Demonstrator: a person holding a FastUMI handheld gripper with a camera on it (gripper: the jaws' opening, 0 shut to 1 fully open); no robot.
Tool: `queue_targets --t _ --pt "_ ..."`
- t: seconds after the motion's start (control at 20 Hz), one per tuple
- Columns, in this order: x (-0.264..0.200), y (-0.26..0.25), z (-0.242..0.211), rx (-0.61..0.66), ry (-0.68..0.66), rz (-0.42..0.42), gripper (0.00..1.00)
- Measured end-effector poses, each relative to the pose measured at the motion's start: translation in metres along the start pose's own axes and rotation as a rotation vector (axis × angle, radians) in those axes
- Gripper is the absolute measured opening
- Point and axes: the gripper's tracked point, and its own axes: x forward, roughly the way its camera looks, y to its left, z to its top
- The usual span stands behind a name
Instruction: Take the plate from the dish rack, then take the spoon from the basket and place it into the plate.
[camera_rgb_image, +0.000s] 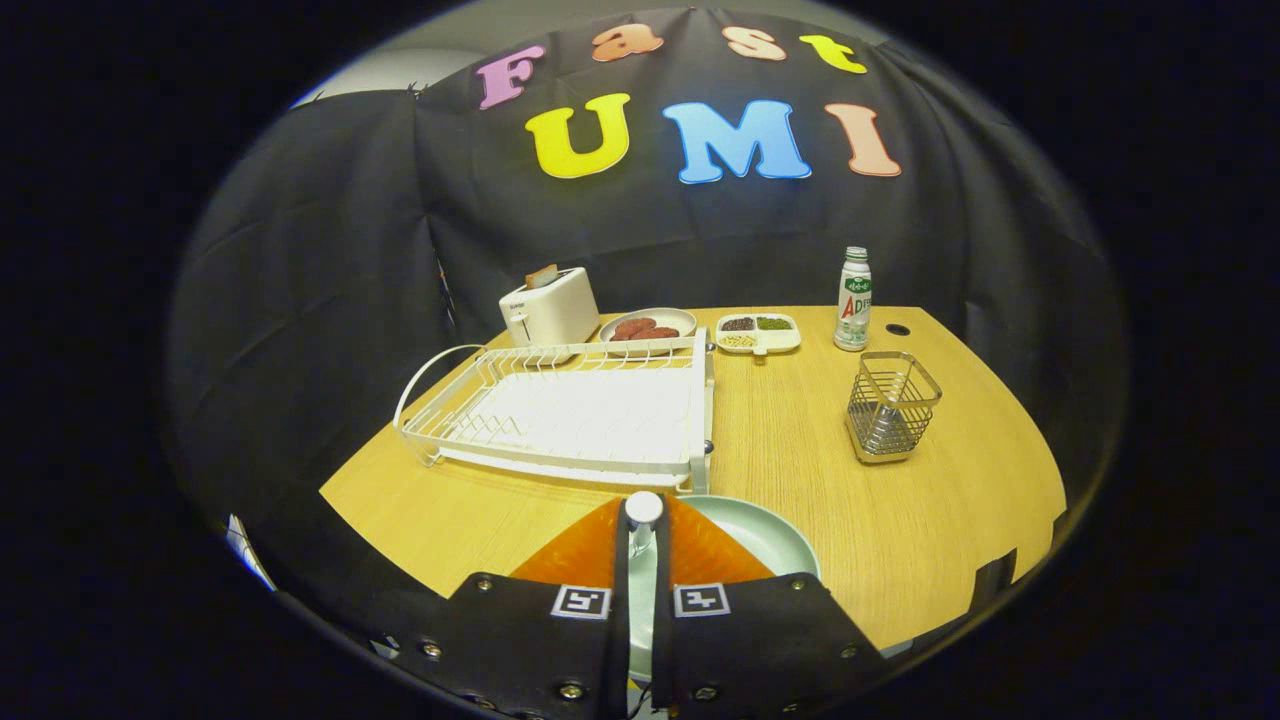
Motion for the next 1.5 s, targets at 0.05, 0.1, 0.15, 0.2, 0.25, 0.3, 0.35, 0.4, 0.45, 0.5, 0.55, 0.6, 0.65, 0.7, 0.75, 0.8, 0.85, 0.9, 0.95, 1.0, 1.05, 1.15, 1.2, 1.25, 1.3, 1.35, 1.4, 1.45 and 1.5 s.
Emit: queue_targets --t 0.05,0.1,0.15,0.2,0.25,0.3,0.35,0.4,0.45,0.5,0.55,0.6,0.65,0.7,0.75,0.8,0.85,0.9,0.95,1.0,1.05,1.15,1.2,1.25,1.3,1.35,1.4,1.45,1.5 --pt "0.003 -0.004 0.001 0.017 0.000 0.003 0.09" --pt "0.003 -0.006 0.001 0.028 0.002 0.005 0.09" --pt "0.005 -0.007 0.002 0.040 0.004 0.010 0.09" --pt "0.006 -0.010 0.002 0.041 0.006 0.007 0.09" --pt "0.007 -0.012 0.003 0.040 0.005 0.007 0.11" --pt "0.006 -0.015 0.002 0.032 0.012 0.000 0.11" --pt "0.008 -0.017 0.001 0.025 0.015 -0.001 0.16" --pt "0.008 -0.017 0.002 0.022 0.017 0.000 0.18" --pt "0.008 -0.019 0.001 0.017 0.018 -0.002 0.28" --pt "0.008 -0.022 0.004 0.013 0.015 -0.004 0.37" --pt "0.007 -0.023 0.007 0.007 0.008 -0.009 0.39" --pt "0.006 -0.025 0.011 0.001 0.003 -0.019 0.39" --pt "0.006 -0.028 0.012 -0.006 0.000 -0.029 0.43" --pt "0.006 -0.029 0.015 -0.013 -0.005 -0.034 0.43" --pt "0.006 -0.029 0.020 -0.018 -0.016 -0.033 0.43" --pt "0.005 -0.028 0.024 -0.022 -0.024 -0.031 0.44" --pt "0.004 -0.029 0.028 -0.030 -0.034 -0.032 0.43" --pt "0.003 -0.030 0.034 -0.036 -0.047 -0.036 0.43" --pt "0.003 -0.030 0.039 -0.039 -0.055 -0.038 0.43" --pt "0.003 -0.029 0.044 -0.038 -0.067 -0.035 0.43" --pt "0.003 -0.028 0.048 -0.038 -0.073 -0.033 0.43" --pt "0.000 -0.028 0.058 -0.047 -0.090 -0.039 0.43" --pt "-0.002 -0.029 0.064 -0.051 -0.100 -0.045 0.43" --pt "-0.004 -0.029 0.070 -0.053 -0.110 -0.051 0.43" --pt "-0.007 -0.029 0.078 -0.055 -0.123 -0.057 0.43" --pt "-0.012 -0.030 0.089 -0.058 -0.145 -0.065 0.43" --pt "-0.018 -0.032 0.103 -0.062 -0.174 -0.074 0.43" --pt "-0.024 -0.032 0.116 -0.068 -0.204 -0.085 0.43" --pt "-0.032 -0.033 0.133 -0.075 -0.245 -0.094 0.43"
